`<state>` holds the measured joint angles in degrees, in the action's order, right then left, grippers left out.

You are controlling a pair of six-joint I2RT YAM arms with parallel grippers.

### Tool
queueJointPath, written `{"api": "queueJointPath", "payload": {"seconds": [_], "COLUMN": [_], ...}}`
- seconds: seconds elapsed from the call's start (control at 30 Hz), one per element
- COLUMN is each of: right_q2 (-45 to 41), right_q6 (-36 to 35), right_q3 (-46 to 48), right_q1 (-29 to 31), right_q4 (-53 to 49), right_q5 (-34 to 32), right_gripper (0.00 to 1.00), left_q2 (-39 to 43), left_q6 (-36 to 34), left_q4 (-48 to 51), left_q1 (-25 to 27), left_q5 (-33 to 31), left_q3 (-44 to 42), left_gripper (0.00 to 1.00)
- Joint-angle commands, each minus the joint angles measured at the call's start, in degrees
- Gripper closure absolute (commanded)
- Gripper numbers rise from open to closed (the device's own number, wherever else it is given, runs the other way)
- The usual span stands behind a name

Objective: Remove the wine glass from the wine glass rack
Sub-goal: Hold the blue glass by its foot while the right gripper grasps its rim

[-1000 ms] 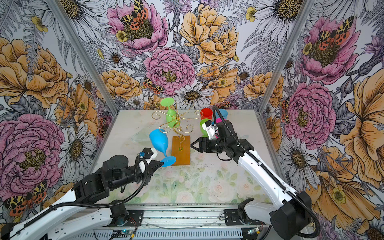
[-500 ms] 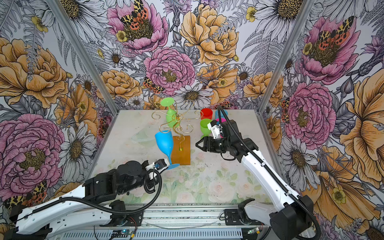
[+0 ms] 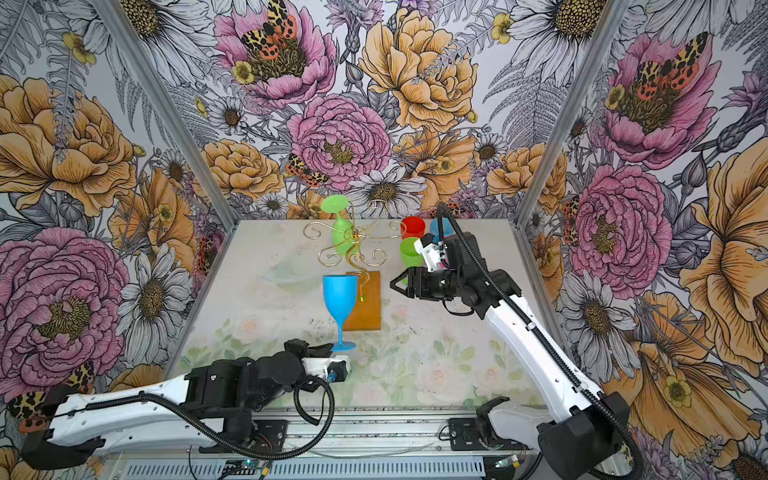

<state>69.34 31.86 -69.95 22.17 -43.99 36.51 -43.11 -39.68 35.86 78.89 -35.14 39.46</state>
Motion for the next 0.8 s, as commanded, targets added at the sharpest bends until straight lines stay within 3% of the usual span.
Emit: {"api": "queueJointPath", "payload": {"seconds": [0.0, 0.23, 0.77], "right_q2": [0.91, 2.59, 5.40], "right_q6": [-1.26, -2.26, -2.63], "right_q3": [-2.06, -3.94, -6.35], "right_q1": [0.63, 3.13, 4.37], "right_q4": [-0.25, -0.27, -0.27], "right_q5": [3.25, 4.88, 5.92], "right_gripper": [0.35, 0.34, 0.40], "left_q2": [-0.61, -1.35, -0.98], "left_q6": [-7.10, -14.76, -34.71], "left_q4": [-3.28, -8.59, -22.31], "left_q1": [1.67, 2.24, 3.20], "left_q5": [-6.94, -8.13, -14.85], "left_q3": [-1.55, -5.03, -13.51], "left_gripper": [1.00, 1.00, 1.00]}}
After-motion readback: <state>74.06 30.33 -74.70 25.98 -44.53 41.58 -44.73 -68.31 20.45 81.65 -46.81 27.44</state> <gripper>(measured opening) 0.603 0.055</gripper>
